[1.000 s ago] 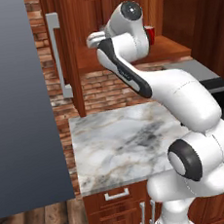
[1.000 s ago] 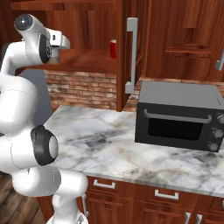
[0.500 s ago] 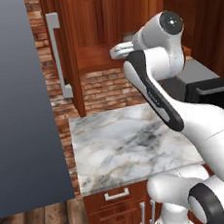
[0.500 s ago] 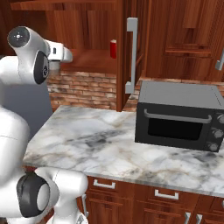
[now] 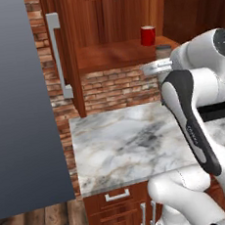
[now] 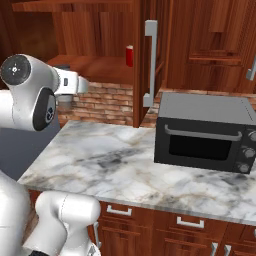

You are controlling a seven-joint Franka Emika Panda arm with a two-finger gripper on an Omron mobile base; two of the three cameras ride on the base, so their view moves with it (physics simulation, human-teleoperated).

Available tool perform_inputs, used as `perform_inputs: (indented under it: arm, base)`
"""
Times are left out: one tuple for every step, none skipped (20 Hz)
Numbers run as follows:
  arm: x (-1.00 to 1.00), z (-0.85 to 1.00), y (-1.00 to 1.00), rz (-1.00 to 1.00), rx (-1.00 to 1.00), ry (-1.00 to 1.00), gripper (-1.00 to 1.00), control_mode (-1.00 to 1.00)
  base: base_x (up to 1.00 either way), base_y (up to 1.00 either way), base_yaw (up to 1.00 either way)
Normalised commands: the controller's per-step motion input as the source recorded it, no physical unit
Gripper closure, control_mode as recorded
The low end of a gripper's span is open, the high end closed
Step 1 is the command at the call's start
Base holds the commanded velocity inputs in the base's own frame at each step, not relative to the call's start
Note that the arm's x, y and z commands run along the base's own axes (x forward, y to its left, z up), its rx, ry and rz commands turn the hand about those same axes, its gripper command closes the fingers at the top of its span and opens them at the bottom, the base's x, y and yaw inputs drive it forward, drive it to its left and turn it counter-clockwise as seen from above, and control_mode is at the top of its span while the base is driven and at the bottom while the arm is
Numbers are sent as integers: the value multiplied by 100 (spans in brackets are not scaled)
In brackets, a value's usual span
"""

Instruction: Take the cinnamon bottle from the cabinet and place it on the dining table, next to the plate with the cupcake. Then take the chocolate from the dining counter and place it on the cupcake plate.

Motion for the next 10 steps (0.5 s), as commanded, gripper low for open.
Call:
perform_inputs:
  arm:
    - [-100,-29,-19,-5,0,5,100,-100]
    - [-93,-28,-10,-5,0,5,100,-100]
    - [-68,-29,0,-6,0,9,100,-100]
    - [-58,-30,0,-7,-1,10,100,-100]
    - [-55,-28,0,-7,-1,10,100,-100]
    - [-56,-24,0,-8,0,9,100,-100]
    - [-59,-21,0,-7,0,9,100,-100]
    - [-77,-6,0,-7,0,2,100,-100]
    - [-84,0,0,-7,0,0,100,-100]
    - [-86,0,0,-6,0,0,100,-100]
  base:
    - [0,0,0]
    - [0,0,0]
    - [0,0,0]
    - [0,0,0]
    - [0,0,0]
    - [0,0,0]
    - [0,0,0]
    - [0,0,0]
    - [0,0,0]
    - [0,0,0]
